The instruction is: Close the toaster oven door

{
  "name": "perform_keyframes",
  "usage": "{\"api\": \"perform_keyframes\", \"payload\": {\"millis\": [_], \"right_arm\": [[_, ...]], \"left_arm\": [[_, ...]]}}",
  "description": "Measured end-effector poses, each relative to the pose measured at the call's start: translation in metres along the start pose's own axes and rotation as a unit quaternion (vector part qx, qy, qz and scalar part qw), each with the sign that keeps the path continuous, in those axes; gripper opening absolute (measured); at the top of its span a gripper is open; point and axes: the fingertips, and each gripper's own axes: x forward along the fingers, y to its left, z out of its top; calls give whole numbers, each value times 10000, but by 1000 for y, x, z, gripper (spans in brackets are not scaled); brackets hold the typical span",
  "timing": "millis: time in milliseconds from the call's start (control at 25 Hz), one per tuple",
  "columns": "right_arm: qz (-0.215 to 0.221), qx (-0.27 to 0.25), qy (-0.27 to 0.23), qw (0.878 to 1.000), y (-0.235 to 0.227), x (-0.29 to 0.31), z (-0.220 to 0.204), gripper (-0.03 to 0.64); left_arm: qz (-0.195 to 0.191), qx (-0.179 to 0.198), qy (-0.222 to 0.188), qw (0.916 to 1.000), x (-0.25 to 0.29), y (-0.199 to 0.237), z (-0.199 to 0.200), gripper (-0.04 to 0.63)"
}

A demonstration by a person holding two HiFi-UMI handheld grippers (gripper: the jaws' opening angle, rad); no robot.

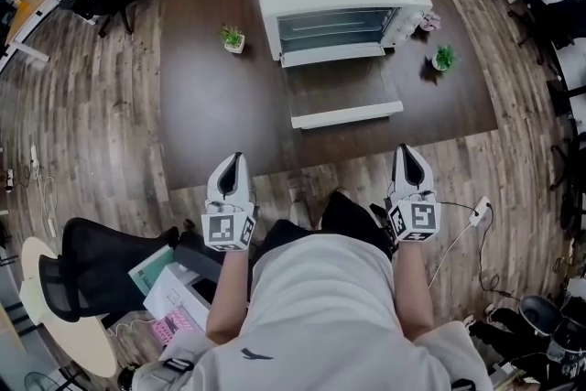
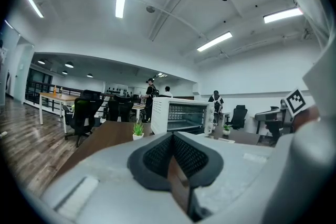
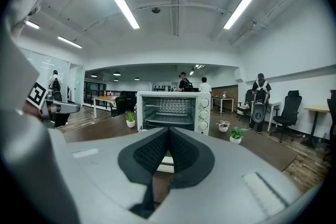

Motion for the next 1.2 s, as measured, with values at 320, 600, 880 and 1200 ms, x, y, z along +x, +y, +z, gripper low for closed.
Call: {"api": "perform_keyframes", "payload": {"millis": [320, 600, 880, 1200], "right_arm": [[94, 34, -66, 9999, -41, 47, 7, 0], [472, 6, 0, 9989, -75, 80, 5, 0], [837, -96, 18, 9964, -91, 105, 2, 0], [755, -25, 70, 9971, -101, 111, -10, 0]], "left_arm": [[96, 55, 75, 9999, 50, -12, 3, 5], [370, 110, 52, 9992, 89, -27, 19, 5], [610, 139, 26, 9980, 110, -41, 25, 5], [559, 77, 56, 9984, 118, -42, 17, 5]]}}
